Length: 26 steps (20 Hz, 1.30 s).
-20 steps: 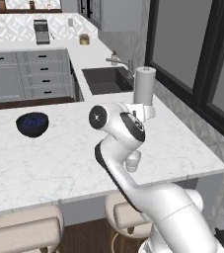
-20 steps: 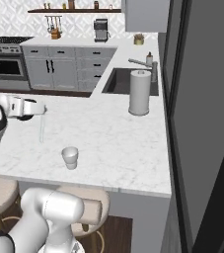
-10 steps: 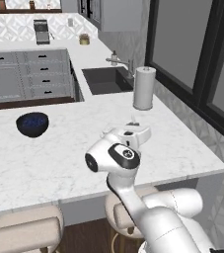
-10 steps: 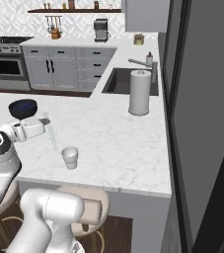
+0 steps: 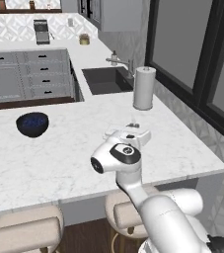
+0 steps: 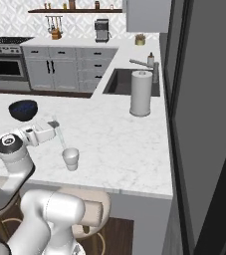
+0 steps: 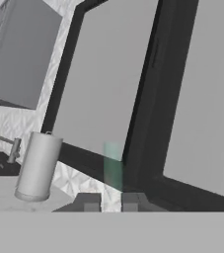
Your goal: Take a straw from the drawer in front and place it inside the glass cup on the dining counter.
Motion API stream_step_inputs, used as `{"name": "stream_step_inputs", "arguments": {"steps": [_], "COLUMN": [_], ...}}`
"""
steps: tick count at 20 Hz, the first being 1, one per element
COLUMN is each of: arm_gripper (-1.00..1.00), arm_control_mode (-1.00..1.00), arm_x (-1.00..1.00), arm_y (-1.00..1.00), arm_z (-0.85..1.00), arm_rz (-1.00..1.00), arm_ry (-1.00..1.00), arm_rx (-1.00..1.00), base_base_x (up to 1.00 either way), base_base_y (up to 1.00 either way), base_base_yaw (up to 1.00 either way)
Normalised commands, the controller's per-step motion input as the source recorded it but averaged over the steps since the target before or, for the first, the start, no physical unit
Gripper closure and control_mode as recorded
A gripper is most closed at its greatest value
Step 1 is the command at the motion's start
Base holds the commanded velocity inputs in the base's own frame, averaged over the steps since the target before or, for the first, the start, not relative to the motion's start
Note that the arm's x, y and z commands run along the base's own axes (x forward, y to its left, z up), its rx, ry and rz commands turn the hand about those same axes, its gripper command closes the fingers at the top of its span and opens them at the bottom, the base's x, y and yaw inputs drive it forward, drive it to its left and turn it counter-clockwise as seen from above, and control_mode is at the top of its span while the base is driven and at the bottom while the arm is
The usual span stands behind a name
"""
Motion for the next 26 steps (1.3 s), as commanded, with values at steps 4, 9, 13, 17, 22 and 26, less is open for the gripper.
{"name": "stream_step_inputs", "arguments": {"steps": [4, 9, 13, 17, 22, 26], "arm_gripper": [1.0, 1.0, 1.0, 1.0, 1.0, 1.0], "arm_control_mode": [-1.0, -1.0, -1.0, -1.0, -1.0, -1.0], "arm_x": [0.18, 0.28, 0.38, 0.28, 0.23, 0.3], "arm_y": [0.0, 0.0, 0.0, 0.0, 0.0, 0.0], "arm_z": [-0.35, -0.27, -0.21, -0.22, -0.17, -0.11], "arm_rz": [0.0, 0.0, 0.0, 0.0, 0.0, 0.0], "arm_ry": [0.0, 0.0, 0.0, 0.0, 0.0, 0.0], "arm_rx": [0.05, 0.08, 0.08, 0.06, 0.03, 0.0], "base_base_x": [0.0, 0.0, 0.0, 0.0, 0.0, 0.0], "base_base_y": [0.0, 0.0, 0.0, 0.0, 0.0, 0.0], "base_base_yaw": [0.0, 0.0, 0.0, 0.0, 0.0, 0.0]}}
